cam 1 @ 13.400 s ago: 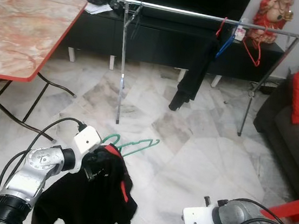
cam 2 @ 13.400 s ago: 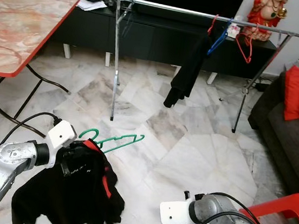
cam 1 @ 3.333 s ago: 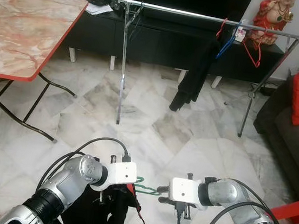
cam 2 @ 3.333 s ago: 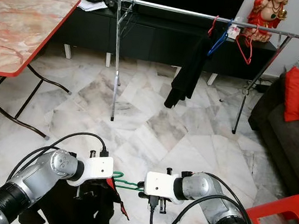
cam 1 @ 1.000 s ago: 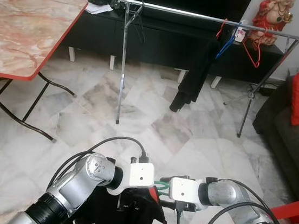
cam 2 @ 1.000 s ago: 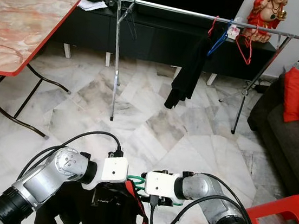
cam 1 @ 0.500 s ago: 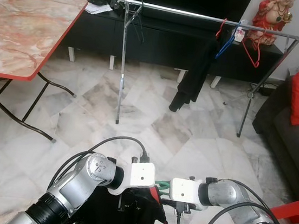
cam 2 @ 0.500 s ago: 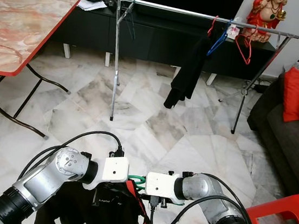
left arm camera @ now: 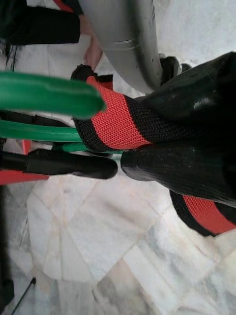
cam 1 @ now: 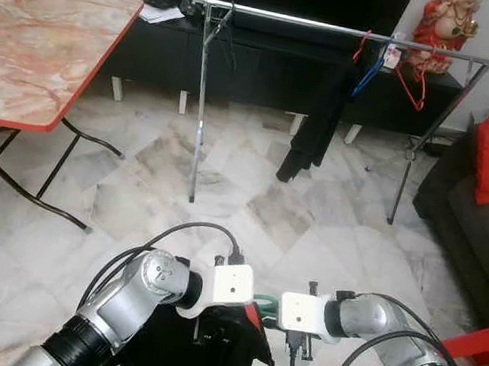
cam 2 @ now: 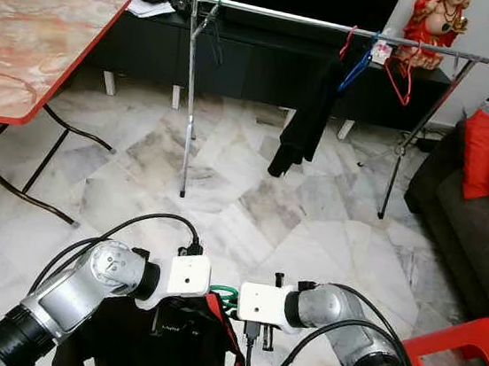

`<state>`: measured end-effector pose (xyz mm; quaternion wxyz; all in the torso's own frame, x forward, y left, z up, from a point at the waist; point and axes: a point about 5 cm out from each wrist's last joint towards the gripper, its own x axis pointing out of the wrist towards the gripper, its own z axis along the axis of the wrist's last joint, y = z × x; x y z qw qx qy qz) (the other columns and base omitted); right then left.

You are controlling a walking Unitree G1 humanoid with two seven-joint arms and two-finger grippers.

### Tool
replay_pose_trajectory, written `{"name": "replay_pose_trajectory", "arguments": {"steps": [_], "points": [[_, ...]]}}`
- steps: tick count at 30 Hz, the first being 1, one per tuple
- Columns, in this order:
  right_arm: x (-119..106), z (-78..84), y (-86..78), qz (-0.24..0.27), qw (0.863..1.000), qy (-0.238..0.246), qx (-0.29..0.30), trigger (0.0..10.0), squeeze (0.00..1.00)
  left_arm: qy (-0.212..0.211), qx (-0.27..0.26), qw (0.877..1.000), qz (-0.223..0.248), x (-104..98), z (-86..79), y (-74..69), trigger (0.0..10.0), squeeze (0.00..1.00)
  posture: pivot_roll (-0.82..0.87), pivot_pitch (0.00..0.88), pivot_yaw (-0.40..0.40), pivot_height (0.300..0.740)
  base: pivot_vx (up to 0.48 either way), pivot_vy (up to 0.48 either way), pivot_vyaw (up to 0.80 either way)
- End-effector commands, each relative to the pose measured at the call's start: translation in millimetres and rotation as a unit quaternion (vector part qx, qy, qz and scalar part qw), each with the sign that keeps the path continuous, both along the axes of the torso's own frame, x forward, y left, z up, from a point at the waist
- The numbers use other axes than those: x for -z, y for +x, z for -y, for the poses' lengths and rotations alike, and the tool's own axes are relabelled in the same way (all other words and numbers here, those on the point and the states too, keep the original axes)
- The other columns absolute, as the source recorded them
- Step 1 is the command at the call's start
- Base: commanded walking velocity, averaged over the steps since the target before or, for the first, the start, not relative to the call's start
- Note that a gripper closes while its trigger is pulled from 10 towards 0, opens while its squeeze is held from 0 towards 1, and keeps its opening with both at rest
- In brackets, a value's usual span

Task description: Hang hanger

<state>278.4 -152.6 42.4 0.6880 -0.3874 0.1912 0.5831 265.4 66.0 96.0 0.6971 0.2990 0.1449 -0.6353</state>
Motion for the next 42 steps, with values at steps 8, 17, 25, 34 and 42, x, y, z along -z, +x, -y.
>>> {"name": "replay_pose_trajectory", "arguments": {"steps": [8,17,25,34,42], "points": [[-0.6,0.4,-0.8,-0.001,1.0,0.0,-0.003,0.0,0.0,-0.026,0.007,0.999,0.02,-12.3,6.8,1.4,10.0,0.0,-0.01,0.0,-0.161,0.74,0.0,0.0,0.0],[-0.8,-0.3,-1.0,-0.001,1.0,0.004,-0.002,0.0,0.0,-0.026,0.016,0.999,0.011,-12.1,5.7,-0.5,10.0,1.0,-0.01,0.0,-0.161,0.74,0.0,0.0,0.0],[-0.8,-1.6,-1.4,-0.003,1.0,0.008,-0.002,0.0,0.0,-0.026,0.007,0.999,0.018,-14.4,2.9,3.5,10.0,1.0,-0.01,0.0,-0.161,0.74,0.0,0.0,0.0],[-0.2,-2.4,-1.9,-0.004,1.0,0.013,0.001,0.0,0.0,0.007,0.007,1.0,0.021,-13.3,-10.0,6.8,10.0,1.0,-0.01,0.0,-0.161,0.74,0.0,0.0,0.0],[0.0,-2.0,-1.3,-0.003,1.0,0.012,0.004,0.0,0.0,0.012,0.017,1.0,-0.003,-17.6,-23.5,3.5,10.0,1.0,0.0,0.0,-0.159,0.74,0.0,0.0,0.0]]}}
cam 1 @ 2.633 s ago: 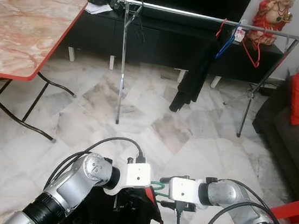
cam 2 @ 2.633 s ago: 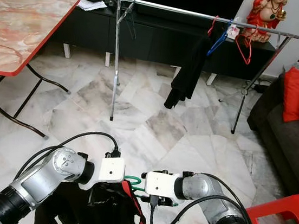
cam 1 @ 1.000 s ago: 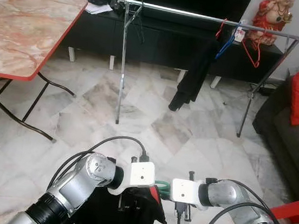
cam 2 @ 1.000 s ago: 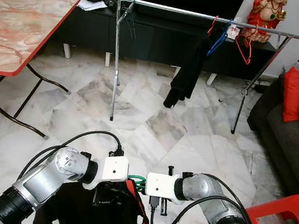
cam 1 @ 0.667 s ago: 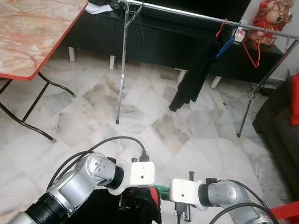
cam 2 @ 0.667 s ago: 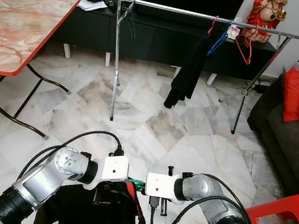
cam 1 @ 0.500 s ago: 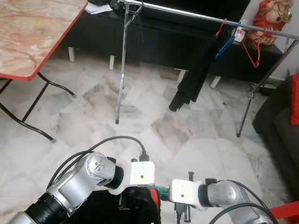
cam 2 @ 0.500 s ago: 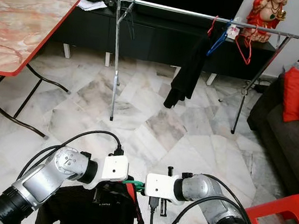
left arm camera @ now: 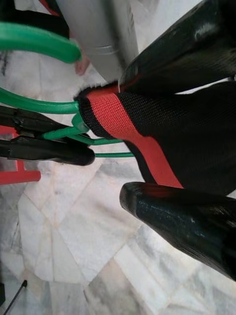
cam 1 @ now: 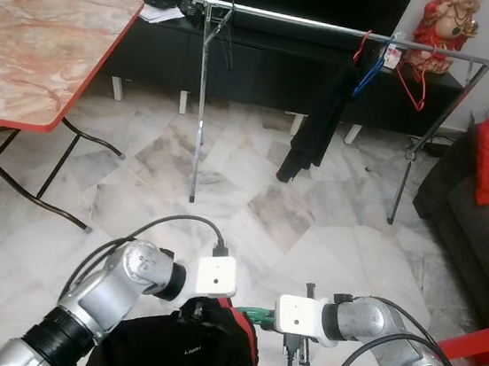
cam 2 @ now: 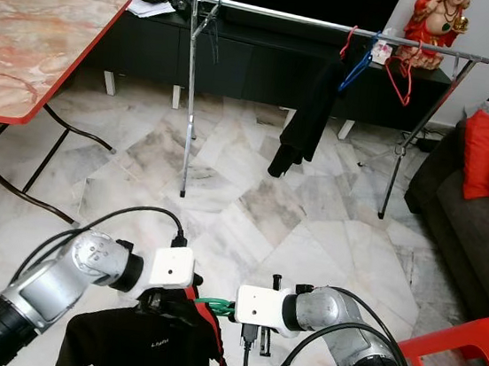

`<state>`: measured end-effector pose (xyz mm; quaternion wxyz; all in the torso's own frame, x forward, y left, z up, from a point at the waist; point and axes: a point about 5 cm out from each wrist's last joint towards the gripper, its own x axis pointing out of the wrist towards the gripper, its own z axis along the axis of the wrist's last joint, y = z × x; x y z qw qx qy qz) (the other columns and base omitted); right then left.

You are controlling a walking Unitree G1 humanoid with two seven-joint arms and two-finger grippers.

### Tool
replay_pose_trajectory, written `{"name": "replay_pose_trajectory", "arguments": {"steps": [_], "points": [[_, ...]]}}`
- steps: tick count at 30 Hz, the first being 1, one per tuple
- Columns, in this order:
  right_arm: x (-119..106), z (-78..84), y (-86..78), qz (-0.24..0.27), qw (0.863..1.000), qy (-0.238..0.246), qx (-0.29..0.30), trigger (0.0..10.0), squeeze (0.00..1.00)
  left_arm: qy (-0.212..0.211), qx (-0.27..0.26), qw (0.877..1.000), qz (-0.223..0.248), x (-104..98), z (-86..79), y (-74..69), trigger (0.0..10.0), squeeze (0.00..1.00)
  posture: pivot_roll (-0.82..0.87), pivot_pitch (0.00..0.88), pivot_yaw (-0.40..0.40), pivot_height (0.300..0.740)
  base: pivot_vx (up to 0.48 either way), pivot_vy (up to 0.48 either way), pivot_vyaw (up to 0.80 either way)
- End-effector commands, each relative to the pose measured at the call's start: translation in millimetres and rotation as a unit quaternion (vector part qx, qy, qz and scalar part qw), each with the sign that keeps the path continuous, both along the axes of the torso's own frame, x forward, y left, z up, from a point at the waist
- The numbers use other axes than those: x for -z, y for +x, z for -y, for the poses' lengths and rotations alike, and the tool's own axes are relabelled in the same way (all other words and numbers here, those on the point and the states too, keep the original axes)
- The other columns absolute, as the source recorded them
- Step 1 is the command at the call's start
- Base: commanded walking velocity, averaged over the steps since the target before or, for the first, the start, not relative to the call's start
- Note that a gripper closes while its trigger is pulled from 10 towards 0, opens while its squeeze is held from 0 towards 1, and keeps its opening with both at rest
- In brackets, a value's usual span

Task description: Hang hanger

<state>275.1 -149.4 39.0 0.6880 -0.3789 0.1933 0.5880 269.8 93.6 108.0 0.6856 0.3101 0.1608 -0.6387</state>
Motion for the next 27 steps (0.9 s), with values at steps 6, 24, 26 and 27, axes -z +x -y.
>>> {"name": "replay_pose_trajectory", "arguments": {"steps": [6,24,26,27], "points": [[-4.1,0.7,3.2,0.008,1.0,0.013,0.012,0.0,0.0,-0.015,0.002,1.0,0.009,-7.8,3.1,0.6,10.0,1.0,0.0,0.0,-0.161,0.74,0.0,0.0,0.0],[2.2,7.0,4.7,0.008,0.994,0.051,0.093,0.0,0.0,-0.049,-0.071,0.995,0.052,-36.4,-39.5,17.3,10.0,0.0,0.0,0.0,-0.148,0.74,0.0,0.0,0.0],[2.5,8.7,6.1,0.013,0.993,0.055,0.108,0.0,0.0,-0.058,-0.081,0.993,0.057,-39.9,-42.8,19.3,10.0,0.0,0.0,0.0,-0.147,0.74,0.0,0.0,0.0],[2.6,9.6,7.0,0.016,0.991,0.057,0.116,0.0,0.0,-0.065,-0.088,0.992,0.061,-42.2,-44.5,20.5,10.0,0.0,0.0,0.0,-0.147,0.74,0.0,0.0,0.0]]}}
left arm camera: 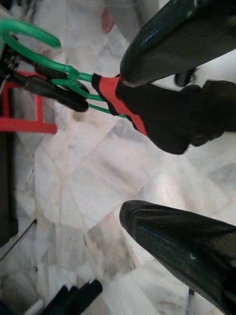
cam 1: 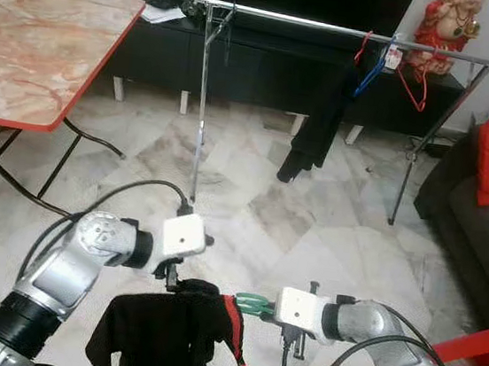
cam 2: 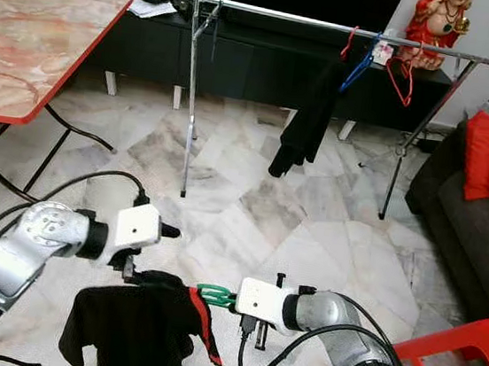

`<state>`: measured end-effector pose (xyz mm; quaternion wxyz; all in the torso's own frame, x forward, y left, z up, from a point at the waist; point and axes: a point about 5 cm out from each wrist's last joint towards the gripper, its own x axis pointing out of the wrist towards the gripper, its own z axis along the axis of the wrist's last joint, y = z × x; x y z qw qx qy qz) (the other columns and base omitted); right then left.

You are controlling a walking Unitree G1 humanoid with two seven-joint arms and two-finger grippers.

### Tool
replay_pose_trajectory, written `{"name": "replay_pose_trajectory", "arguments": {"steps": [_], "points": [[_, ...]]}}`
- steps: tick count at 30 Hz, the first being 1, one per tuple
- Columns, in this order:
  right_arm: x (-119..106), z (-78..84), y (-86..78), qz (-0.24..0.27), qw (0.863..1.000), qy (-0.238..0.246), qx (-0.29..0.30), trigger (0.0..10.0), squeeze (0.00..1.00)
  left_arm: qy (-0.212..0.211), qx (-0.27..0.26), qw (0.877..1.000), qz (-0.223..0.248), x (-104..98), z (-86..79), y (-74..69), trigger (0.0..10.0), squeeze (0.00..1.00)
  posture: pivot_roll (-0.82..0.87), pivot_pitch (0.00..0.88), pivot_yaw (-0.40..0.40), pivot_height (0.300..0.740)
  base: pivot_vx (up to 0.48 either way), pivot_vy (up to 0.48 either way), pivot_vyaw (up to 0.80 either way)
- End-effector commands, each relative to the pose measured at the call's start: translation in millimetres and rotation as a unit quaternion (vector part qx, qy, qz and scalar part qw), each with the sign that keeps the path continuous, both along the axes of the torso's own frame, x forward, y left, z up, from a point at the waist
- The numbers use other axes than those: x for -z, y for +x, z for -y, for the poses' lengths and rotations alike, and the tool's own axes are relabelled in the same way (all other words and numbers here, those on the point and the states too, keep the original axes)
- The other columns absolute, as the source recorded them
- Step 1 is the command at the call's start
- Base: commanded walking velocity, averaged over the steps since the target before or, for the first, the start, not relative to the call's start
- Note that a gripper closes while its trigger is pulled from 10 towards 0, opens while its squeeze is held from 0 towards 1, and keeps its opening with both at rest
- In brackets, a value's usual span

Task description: Hang hanger

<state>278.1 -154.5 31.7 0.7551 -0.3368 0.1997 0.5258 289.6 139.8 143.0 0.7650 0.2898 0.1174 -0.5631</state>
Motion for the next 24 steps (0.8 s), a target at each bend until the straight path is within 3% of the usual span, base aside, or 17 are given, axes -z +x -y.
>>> {"name": "replay_pose_trajectory", "arguments": {"steps": [1,11,12,16,19,22,23,24], "points": [[-4.3,6.3,5.9,0.014,0.999,0.023,0.043,0.0,0.0,-0.023,-0.009,1.0,0.018,-11.3,-0.3,3.1,10.0,0.0,0.0,0.0,-0.144,0.74,0.0,0.0,0.0],[-8.2,12.4,19.3,0.033,0.987,0.063,0.145,0.0,0.0,-0.087,-0.093,0.988,0.083,-24.8,-4.2,17.5,10.0,0.0,0.01,0.0,-0.142,0.74,0.0,0.0,0.0],[-15.0,14.7,29.1,0.049,0.972,0.098,0.206,0.0,0.0,-0.121,-0.139,0.975,0.121,-29.9,-2.6,23.9,10.0,0.0,0.01,0.0,-0.131,0.74,0.0,0.0,0.0],[-20.2,14.7,36.5,0.063,0.958,0.122,0.25,0.0,0.0,-0.14,-0.171,0.965,0.138,-30.8,-0.6,28.0,10.0,0.0,0.0,0.0,-0.121,0.74,0.0,0.0,0.0],[-28.3,10.9,46.6,0.086,0.936,0.154,0.306,0.0,0.0,-0.165,-0.211,0.952,0.147,-29.0,5.2,32.2,10.0,0.0,0.0,0.0,-0.111,0.74,0.0,0.0,0.0],[-30.0,9.7,48.4,0.09,0.931,0.161,0.316,0.0,0.0,-0.17,-0.217,0.949,0.149,-28.7,6.8,32.5,10.0,0.0,0.0,0.0,-0.108,0.74,0.0,0.0,0.0],[-38.1,7.5,54.7,0.105,0.914,0.186,0.346,0.0,0.0,-0.187,-0.236,0.94,0.158,-26.7,16.6,33.1,10.0,0.0,-0.01,0.0,-0.103,0.74,0.0,0.0,0.0],[-38.1,7.5,54.7,0.105,0.914,0.186,0.346,0.0,0.0,-0.187,-0.236,0.94,0.158,-26.7,16.6,33.1,10.0,0.0,-0.01,0.0,-0.103,0.74,0.0,0.0,0.0]]}}
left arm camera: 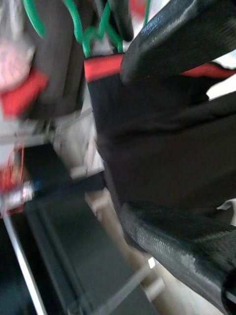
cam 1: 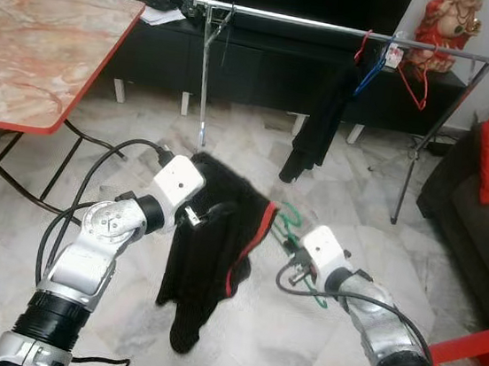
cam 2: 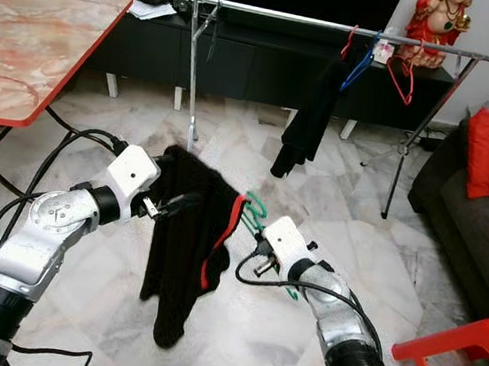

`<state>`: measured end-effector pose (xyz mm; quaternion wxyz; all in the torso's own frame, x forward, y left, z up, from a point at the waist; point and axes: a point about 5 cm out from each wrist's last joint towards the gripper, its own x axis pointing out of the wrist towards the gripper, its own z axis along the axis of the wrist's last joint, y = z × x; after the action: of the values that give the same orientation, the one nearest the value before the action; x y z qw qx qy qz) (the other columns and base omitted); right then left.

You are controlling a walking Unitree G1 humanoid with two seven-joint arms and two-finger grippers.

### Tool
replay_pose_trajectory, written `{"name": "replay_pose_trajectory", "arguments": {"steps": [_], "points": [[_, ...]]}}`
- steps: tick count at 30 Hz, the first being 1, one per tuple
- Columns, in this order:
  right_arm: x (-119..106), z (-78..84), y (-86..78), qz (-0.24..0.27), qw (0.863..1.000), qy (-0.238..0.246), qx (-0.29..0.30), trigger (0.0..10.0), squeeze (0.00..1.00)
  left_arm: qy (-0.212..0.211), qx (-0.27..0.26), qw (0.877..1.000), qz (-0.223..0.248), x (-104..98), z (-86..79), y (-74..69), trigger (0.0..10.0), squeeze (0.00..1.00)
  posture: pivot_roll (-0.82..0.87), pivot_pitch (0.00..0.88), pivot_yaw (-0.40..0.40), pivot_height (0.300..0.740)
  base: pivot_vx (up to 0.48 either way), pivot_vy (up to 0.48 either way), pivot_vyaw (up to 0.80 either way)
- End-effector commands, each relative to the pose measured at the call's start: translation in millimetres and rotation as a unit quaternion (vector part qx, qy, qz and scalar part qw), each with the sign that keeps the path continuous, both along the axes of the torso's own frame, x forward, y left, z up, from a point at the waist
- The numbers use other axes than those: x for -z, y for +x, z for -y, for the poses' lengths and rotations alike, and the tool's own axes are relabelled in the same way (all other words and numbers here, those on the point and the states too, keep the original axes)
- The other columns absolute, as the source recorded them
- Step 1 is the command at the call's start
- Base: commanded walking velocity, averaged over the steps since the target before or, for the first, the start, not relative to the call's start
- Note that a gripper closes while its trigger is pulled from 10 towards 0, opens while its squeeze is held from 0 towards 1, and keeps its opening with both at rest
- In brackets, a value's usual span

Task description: Hang hanger

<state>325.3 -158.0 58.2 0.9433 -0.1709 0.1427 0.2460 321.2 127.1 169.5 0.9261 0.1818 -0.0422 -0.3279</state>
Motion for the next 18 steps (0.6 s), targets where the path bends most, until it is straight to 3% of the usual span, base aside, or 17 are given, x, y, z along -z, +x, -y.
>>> {"name": "replay_pose_trajectory", "arguments": {"steps": [1,4,11,18], "points": [[-14.7,2.7,9.6,0.028,0.999,0.028,0.035,0.0,0.0,0.001,-0.01,1.0,0.012,0.9,7.7,1.7,10.0,0.0,-0.01,0.0,-0.103,0.74,0.0,0.0,0.0],[-18.9,-2.8,11.8,0.036,0.997,0.047,0.041,0.0,0.0,-0.011,-0.026,1.0,0.007,5.8,14.8,2.1,10.0,0.0,-0.01,0.0,-0.099,0.74,0.0,0.0,0.0],[-31.1,-26.7,17.8,0.06,0.99,0.1,0.077,0.0,0.0,-0.04,-0.065,0.997,-0.027,36.8,52.7,-5.9,10.0,0.0,-0.02,0.0,-0.108,0.74,0.0,0.0,0.0],[-44.0,-44.6,22.7,0.069,0.986,0.134,0.077,0.0,0.0,-0.036,-0.125,0.991,-0.028,51.1,62.0,-2.9,10.0,0.0,-0.02,0.0,-0.118,0.74,0.0,0.0,0.0]]}}
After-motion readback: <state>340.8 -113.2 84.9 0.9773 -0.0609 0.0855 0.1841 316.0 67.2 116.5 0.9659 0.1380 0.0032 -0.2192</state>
